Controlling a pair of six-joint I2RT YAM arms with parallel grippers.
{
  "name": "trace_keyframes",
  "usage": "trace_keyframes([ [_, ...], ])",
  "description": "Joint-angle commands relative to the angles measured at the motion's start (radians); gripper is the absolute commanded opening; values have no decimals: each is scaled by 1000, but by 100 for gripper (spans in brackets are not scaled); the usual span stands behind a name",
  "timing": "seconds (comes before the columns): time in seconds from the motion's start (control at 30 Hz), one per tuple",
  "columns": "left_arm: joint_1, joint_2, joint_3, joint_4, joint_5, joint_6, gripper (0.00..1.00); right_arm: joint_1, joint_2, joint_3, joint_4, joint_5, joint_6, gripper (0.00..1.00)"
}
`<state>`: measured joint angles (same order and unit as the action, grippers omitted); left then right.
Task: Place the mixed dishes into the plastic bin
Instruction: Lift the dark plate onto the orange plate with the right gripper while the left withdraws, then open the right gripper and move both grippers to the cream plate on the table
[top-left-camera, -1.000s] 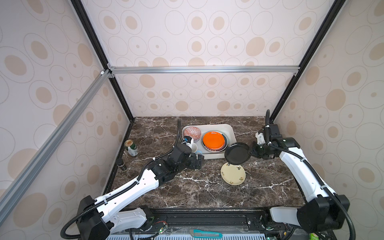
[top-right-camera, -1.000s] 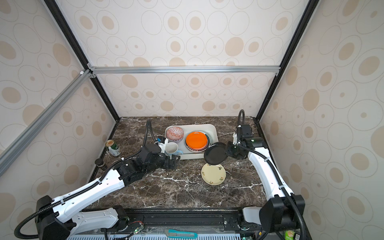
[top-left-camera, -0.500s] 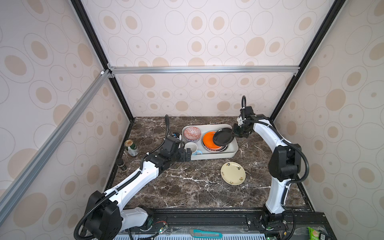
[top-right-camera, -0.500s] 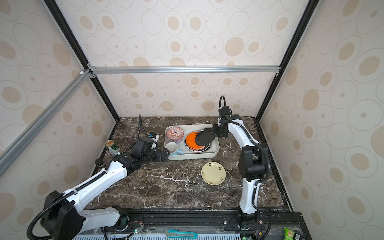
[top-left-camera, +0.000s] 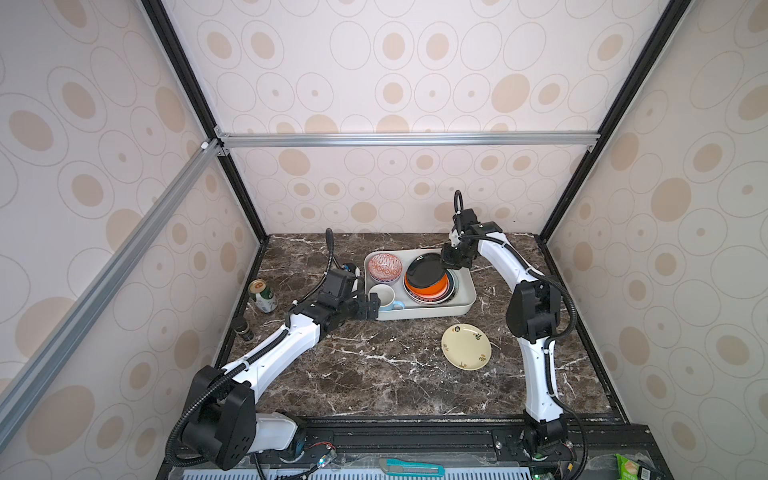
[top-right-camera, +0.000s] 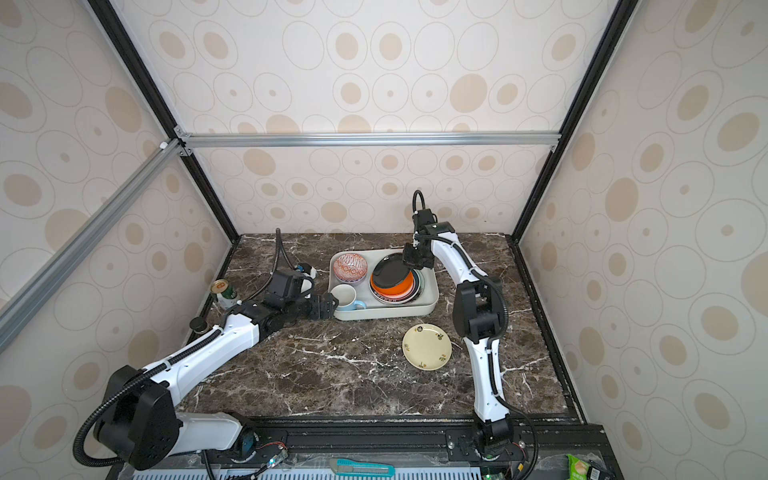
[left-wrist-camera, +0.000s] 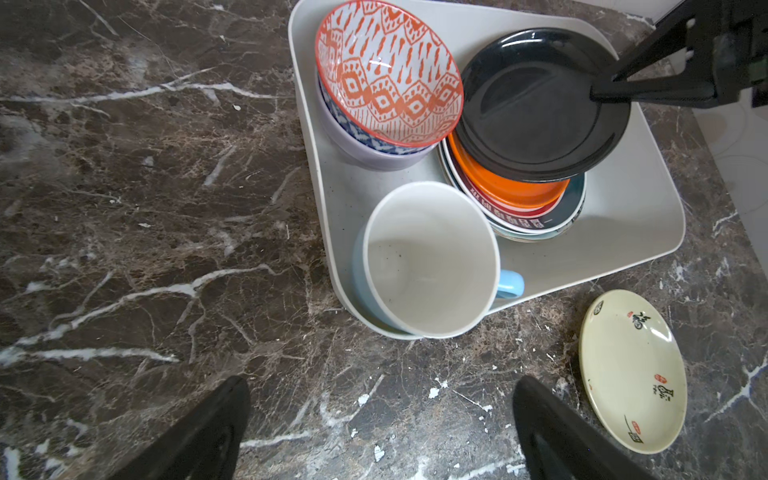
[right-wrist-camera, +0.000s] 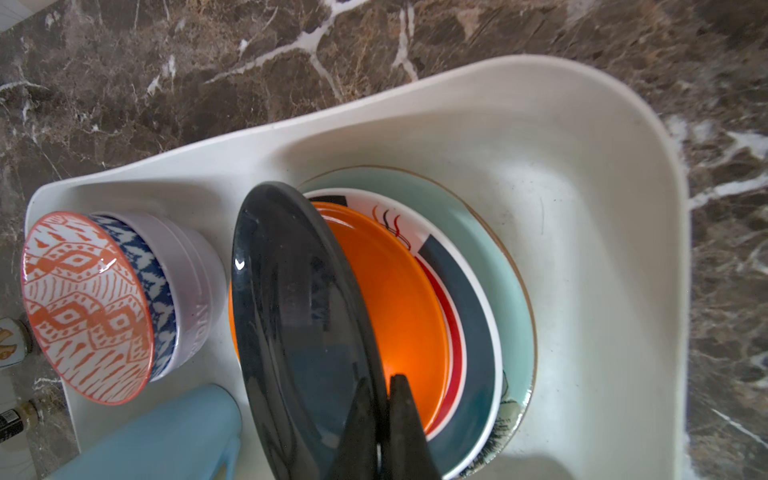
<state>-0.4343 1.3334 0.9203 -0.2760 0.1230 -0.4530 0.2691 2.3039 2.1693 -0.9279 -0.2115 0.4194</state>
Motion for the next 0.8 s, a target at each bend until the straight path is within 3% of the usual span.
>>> trace_keyframes([
  [0.0,10,-7,1,20,23,20,99,5,-7,-37,-32,14,-3,15],
  [0.13,11,-18,-7,26,33,19,99,6,-24,-70,-37,21,-7,36],
  [0.27,11,-33,-18,32,36,15,99,5,-29,-75,-56,38,-15,46],
  [0.57,12,-60,-34,37,42,14,99,37,-48,-55,-95,53,-29,48],
  [0.77,4,-79,-38,28,107,3,99,38,-214,-186,-72,74,-30,48],
])
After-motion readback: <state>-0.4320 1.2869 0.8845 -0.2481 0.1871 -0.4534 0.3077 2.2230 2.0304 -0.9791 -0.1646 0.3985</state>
